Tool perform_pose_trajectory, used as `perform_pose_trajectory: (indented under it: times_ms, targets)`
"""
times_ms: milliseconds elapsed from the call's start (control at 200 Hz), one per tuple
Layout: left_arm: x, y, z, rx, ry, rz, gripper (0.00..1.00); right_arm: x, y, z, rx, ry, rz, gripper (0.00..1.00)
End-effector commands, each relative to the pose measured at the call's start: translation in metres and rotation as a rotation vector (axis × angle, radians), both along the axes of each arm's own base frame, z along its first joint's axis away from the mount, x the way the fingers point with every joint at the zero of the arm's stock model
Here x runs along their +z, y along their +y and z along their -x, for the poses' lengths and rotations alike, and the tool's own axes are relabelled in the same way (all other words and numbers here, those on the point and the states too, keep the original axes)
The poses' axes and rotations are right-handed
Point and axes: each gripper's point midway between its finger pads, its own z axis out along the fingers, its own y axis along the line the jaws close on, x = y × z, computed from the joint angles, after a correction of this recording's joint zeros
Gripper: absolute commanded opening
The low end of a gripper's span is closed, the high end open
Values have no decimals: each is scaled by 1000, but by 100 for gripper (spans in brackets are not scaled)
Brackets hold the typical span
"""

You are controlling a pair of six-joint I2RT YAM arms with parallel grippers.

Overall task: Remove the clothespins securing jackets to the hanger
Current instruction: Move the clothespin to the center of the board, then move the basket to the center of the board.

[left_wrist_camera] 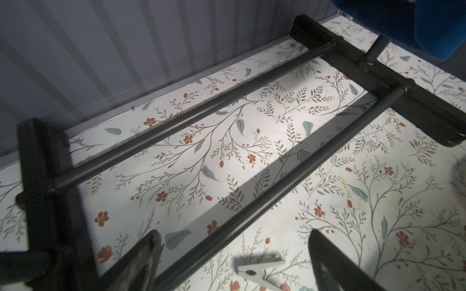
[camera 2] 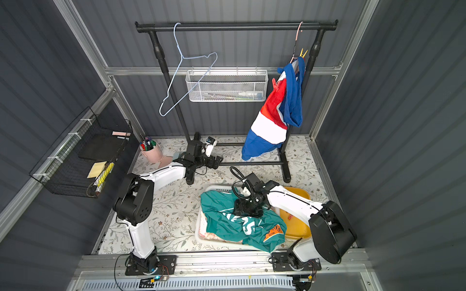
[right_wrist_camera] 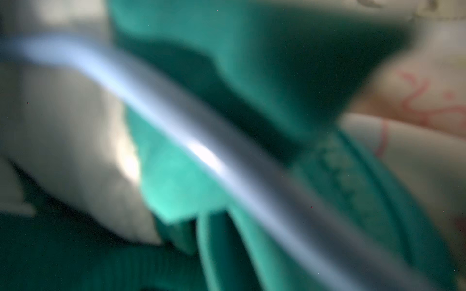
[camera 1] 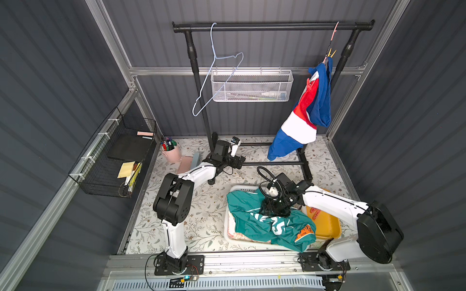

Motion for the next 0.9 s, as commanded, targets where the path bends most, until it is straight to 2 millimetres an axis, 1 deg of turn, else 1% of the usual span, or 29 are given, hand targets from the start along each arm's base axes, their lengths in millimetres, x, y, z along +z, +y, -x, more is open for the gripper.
perform_pose_trajectory:
  times_ms: [0, 45, 70, 190, 280, 375, 535, 600, 690, 760, 895]
  targets:
    - [-32, -20, 6, -52, 84, -84, 92, -29, -49, 35, -46, 163, 218, 86]
    - [-40, -25, 3, -61, 95, -89, 91, -29, -51, 37, -56, 156, 214, 86]
    - [-43, -29, 1, -67, 94, -92, 90, -31, -58, 33, -74, 132, 247, 86]
    - [-62, -40, -3, -73, 124, -106, 78, -29, -66, 32, -112, 119, 262, 86]
    - [-66, -47, 5, -100, 133, -95, 71, -23, -70, 22, -153, 77, 239, 87]
    - [-70, -54, 13, -117, 140, -93, 65, -21, -73, 14, -193, 69, 204, 87]
    - [-83, -52, 11, -88, 169, -96, 53, -18, -73, 3, -203, 48, 188, 87]
    - [-92, -51, 14, -85, 194, -103, 47, -15, -72, -1, -204, 38, 186, 87]
    - [-102, -45, 21, -77, 214, -124, 44, -13, -72, -5, -196, 23, 193, 87]
    - [-106, -42, 26, -80, 225, -132, 40, -13, -71, -7, -190, 21, 194, 87]
    - [-115, -37, 38, -89, 257, -136, 36, -14, -69, -10, -172, 25, 197, 87]
